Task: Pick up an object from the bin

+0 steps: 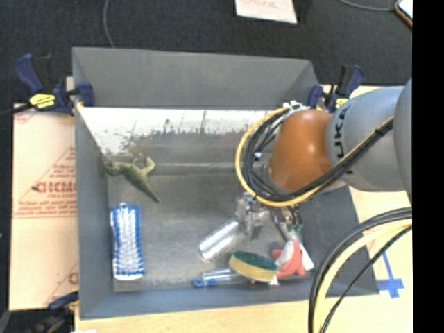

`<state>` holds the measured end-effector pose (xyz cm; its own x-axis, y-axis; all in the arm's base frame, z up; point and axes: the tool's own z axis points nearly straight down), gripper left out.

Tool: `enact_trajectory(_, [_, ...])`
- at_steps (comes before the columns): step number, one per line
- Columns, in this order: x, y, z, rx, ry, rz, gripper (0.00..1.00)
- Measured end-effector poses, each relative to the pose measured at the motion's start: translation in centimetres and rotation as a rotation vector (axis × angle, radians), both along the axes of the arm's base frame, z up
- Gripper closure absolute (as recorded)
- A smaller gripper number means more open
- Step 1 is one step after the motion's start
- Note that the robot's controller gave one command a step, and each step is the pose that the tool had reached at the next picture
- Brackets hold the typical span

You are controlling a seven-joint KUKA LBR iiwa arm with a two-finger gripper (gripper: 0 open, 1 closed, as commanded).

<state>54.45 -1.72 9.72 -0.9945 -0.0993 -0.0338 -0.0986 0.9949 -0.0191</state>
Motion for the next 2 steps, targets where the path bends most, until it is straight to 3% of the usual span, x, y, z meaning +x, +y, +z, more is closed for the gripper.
enact_trajectory(2, [-0.74,0.66,0.17,-0.003,-0.007,-0.031,1.0])
